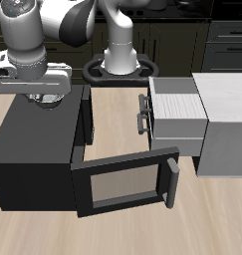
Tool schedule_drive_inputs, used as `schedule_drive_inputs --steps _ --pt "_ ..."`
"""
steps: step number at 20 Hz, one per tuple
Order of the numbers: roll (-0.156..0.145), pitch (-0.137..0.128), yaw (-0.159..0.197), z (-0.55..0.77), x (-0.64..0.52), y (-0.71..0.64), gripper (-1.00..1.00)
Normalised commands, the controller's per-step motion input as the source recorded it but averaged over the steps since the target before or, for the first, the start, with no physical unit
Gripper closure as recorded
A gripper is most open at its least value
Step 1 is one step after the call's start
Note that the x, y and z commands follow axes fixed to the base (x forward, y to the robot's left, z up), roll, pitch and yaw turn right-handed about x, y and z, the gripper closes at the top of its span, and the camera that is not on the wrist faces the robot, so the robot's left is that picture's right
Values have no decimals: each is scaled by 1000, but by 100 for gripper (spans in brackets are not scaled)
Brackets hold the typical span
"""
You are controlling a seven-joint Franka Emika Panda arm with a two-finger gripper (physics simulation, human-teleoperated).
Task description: Place the bowl in the top drawer and close the top drawer
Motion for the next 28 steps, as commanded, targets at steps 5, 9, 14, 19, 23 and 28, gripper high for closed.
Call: schedule_drive_inputs --steps 5,9,14,19,23,28 --pt "24 -32 -21 198 3 183 100" --pt "33 -27 15 177 -33 302 100" --pt "45 -40 -5 283 -118 412 100" --pt "27 -30 -16 163 -136 319 100" --pt "30 -24 9 52 -218 494 100" --pt "1 -28 -12 51 -197 373 100"
